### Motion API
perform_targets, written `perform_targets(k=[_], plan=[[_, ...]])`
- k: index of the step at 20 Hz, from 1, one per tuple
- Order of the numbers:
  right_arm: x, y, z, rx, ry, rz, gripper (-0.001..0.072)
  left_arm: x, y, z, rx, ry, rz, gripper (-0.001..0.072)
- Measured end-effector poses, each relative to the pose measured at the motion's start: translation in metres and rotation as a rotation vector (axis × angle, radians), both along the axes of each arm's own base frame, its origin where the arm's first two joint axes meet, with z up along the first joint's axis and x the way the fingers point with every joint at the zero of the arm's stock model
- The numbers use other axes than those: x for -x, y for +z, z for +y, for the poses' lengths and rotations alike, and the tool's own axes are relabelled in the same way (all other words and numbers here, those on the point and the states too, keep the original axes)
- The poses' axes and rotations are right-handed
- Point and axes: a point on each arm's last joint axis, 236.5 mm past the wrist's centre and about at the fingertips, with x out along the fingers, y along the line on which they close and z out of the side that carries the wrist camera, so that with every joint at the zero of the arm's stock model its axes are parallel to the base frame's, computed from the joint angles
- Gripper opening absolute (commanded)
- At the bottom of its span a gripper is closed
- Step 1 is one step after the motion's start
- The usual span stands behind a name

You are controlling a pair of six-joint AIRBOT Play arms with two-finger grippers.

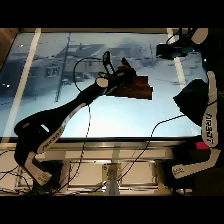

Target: Fold the clothes and pants, and hang the long-sleeved shirts on hangers.

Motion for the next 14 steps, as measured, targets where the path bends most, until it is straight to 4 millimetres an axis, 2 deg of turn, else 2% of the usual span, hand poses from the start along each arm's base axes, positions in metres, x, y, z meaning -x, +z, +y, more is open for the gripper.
perform_targets(k=[7, 11, 13, 14], plan=[[0.004, 0.003, -0.003, 0.003, -0.001, 0.004, 0.0013, 0.025, -0.012, -0.034, 0.073, 0.029, 0.085, 0.0017], [0.004, 0.003, -0.002, -0.001, 0.000, 0.005, 0.0013, 0.031, -0.011, -0.041, 0.086, 0.025, 0.093, 0.0017], [0.004, 0.003, -0.001, -0.003, 0.000, 0.006, 0.0013, 0.032, -0.008, -0.044, 0.092, 0.023, 0.091, 0.0039], [0.004, 0.003, -0.001, -0.003, 0.001, 0.006, 0.0013, 0.032, -0.008, -0.044, 0.092, 0.022, 0.091, 0.0230]])
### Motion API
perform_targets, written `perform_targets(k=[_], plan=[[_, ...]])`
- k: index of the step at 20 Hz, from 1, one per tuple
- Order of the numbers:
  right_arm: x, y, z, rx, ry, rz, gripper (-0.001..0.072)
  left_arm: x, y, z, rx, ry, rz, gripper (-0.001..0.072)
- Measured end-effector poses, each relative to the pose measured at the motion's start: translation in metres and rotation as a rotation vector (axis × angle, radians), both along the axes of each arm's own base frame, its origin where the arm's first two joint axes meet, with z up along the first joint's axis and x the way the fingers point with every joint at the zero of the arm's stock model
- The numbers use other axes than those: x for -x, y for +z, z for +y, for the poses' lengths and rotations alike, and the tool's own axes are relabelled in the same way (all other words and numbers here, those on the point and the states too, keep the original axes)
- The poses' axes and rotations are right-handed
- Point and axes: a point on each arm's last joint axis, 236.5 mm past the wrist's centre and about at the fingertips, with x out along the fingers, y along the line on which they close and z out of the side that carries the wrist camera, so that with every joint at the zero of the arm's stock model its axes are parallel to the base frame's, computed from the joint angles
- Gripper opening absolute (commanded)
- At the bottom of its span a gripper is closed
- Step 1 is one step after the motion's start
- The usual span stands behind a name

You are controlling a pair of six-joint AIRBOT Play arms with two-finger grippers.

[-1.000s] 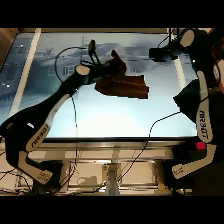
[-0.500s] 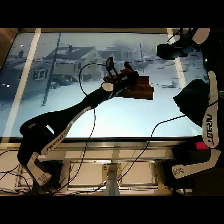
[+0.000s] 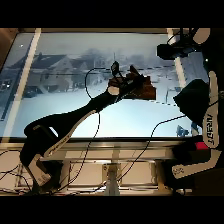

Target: Fold the clothes and pants, and hang the long-sleeved shirts on hangers.

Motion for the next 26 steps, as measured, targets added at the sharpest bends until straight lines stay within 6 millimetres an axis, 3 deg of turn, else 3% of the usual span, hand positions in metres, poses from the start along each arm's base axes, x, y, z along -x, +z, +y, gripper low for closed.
perform_targets(k=[1, 2, 9, 12, 15, 18, 20, 22, 26], plan=[[0.000, 0.000, 0.000, 0.000, 0.000, 0.000, 0.0013, 0.000, 0.000, 0.000, 0.000, 0.000, 0.000, 0.0471], [0.000, 0.000, 0.000, -0.001, 0.001, 0.002, 0.0013, 0.000, 0.001, -0.001, 0.002, 0.000, -0.001, 0.0504], [0.005, -0.003, -0.001, 0.010, 0.005, 0.024, 0.0013, -0.002, 0.010, -0.004, 0.032, 0.008, 0.006, 0.0504], [0.009, -0.009, -0.018, 0.103, 0.027, 0.042, 0.0039, -0.011, 0.024, 0.001, 0.059, 0.026, -0.003, 0.0503], [0.013, -0.014, -0.057, 0.195, -0.010, 0.069, 0.0407, -0.028, 0.043, 0.020, 0.052, 0.049, -0.054, 0.0502], [0.023, -0.035, -0.104, 0.188, -0.091, 0.142, 0.0455, -0.046, 0.062, 0.044, 0.056, 0.058, -0.087, 0.0501], [0.038, -0.064, -0.121, 0.098, -0.131, 0.227, 0.0565, -0.053, 0.070, 0.055, 0.058, 0.042, -0.095, 0.0500], [0.053, -0.098, -0.121, -0.034, -0.148, 0.317, 0.0715, -0.059, 0.073, 0.066, 0.061, 0.029, -0.092, 0.0498], [0.066, -0.158, -0.087, -0.273, -0.143, 0.453, 0.0713, -0.060, 0.074, 0.075, 0.066, -0.016, -0.078, 0.0490]])
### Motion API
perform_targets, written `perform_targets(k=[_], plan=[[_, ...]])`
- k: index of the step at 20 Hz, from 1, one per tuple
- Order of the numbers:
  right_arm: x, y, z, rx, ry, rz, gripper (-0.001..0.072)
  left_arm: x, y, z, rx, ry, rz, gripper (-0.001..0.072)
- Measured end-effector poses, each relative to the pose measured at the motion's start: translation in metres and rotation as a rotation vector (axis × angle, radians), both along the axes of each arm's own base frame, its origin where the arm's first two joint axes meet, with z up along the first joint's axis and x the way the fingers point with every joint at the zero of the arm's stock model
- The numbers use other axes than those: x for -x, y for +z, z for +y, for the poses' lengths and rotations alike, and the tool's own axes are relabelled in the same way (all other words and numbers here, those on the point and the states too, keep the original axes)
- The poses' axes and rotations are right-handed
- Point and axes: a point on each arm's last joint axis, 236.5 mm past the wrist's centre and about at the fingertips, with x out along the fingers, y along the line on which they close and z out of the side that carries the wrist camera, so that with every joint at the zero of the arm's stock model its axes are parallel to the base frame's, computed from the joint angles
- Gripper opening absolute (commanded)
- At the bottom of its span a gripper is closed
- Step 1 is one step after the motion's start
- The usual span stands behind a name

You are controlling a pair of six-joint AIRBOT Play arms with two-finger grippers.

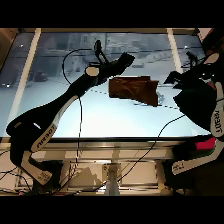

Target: Fold the clothes and pants, and hang the long-sleeved shirts on hangers.

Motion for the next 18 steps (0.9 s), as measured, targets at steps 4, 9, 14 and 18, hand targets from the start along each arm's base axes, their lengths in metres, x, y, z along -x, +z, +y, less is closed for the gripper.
perform_targets(k=[4, 9, 14, 18], plan=[[-0.009, -0.045, 0.035, -0.082, 0.001, 0.040, 0.0705, 0.004, 0.000, 0.001, 0.004, -0.045, 0.013, 0.0490], [-0.016, -0.085, 0.057, -0.110, -0.003, 0.070, 0.0687, 0.004, -0.001, 0.004, -0.023, -0.075, -0.016, 0.0489], [-0.025, -0.092, 0.086, -0.193, -0.019, 0.064, 0.0686, 0.003, -0.001, 0.007, -0.031, -0.080, -0.026, 0.0489], [-0.032, -0.096, 0.124, -0.205, 0.020, 0.028, 0.0428, 0.003, -0.001, 0.007, -0.034, -0.080, -0.029, 0.0489]])
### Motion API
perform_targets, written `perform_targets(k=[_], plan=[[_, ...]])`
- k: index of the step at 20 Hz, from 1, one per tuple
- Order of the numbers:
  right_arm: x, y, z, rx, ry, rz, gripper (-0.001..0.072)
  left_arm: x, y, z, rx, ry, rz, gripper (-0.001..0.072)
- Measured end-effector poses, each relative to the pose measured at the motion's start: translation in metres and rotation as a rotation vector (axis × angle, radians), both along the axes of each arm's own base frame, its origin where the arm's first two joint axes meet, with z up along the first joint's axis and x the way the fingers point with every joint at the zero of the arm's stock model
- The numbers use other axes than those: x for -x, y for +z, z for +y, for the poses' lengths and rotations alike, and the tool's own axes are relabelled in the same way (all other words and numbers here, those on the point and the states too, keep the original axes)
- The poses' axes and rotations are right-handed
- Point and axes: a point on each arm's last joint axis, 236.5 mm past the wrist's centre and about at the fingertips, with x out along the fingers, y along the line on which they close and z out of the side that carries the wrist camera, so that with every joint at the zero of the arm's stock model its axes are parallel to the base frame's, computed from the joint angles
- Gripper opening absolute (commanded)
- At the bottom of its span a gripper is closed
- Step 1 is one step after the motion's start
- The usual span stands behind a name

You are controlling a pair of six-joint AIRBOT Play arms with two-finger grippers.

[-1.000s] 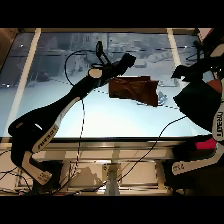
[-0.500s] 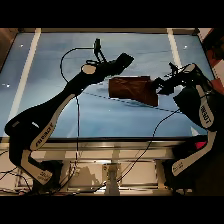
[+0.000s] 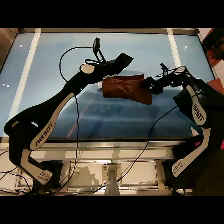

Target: Fold the clothes and pants, and hang the long-sleeved shirts on hangers.

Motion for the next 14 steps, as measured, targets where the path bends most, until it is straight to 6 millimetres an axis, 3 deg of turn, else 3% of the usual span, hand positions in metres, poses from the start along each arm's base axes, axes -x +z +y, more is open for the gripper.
perform_targets(k=[3, 4, 5, 10, 12, 14], plan=[[0.000, -0.008, 0.033, 0.009, 0.045, -0.020, 0.0179, 0.000, 0.000, 0.000, -0.001, 0.000, -0.001, 0.0490], [0.001, -0.011, 0.043, 0.018, 0.064, -0.027, 0.0058, 0.000, 0.000, 0.000, -0.001, 0.000, -0.002, 0.0490], [0.002, -0.013, 0.052, 0.023, 0.079, -0.034, 0.0014, -0.001, 0.000, 0.001, -0.001, 0.001, -0.001, 0.0490], [-0.006, -0.007, 0.067, 0.059, 0.122, -0.094, 0.0014, -0.004, 0.007, 0.011, -0.070, -0.037, -0.112, 0.0490], [-0.023, 0.012, 0.061, 0.086, 0.124, -0.162, 0.0013, -0.003, 0.018, 0.020, -0.118, -0.073, -0.203, 0.0490], [-0.048, 0.048, 0.051, 0.108, 0.107, -0.266, 0.0013, -0.008, 0.035, 0.036, -0.148, -0.076, -0.280, 0.0490]])
